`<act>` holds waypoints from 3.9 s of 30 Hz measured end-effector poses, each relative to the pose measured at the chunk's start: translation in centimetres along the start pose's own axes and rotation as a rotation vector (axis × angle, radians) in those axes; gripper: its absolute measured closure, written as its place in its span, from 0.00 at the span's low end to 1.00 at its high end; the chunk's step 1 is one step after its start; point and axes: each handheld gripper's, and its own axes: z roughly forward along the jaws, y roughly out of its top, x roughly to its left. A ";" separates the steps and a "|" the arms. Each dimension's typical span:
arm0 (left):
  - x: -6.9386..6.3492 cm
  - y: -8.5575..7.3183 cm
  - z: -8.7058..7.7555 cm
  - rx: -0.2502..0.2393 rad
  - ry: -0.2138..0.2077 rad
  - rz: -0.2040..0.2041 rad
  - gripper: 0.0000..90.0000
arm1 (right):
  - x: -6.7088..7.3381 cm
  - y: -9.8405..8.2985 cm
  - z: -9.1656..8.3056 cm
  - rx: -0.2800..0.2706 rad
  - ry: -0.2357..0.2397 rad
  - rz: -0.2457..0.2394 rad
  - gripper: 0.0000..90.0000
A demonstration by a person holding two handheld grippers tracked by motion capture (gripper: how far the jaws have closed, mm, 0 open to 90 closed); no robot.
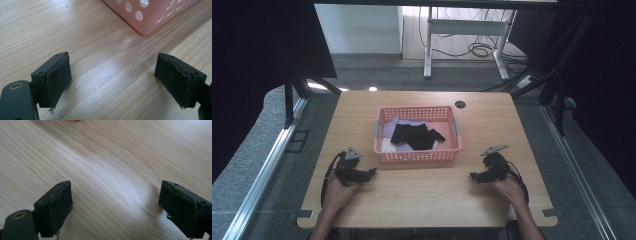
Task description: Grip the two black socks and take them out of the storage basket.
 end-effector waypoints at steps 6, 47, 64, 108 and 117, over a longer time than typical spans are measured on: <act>0.0 0.0 0.0 0.000 0.000 0.000 0.15 | 0.1 0.3 -0.2 -0.001 0.006 -0.006 0.11; 0.0 0.0 0.0 0.001 0.001 0.001 0.15 | -0.1 6.9 -4.4 -0.037 0.046 -0.054 0.00; 0.0 0.0 0.0 0.002 0.000 0.002 0.15 | -0.1 12.5 -6.1 -0.096 0.081 -0.047 0.04; 0.2 0.0 0.0 -0.004 -0.012 -0.009 0.15 | 8.7 24.7 5.9 -0.018 0.250 -0.238 0.38; 0.2 0.0 -0.1 -0.005 -0.014 -0.012 0.15 | 10.6 24.9 10.2 0.057 0.252 -0.289 0.24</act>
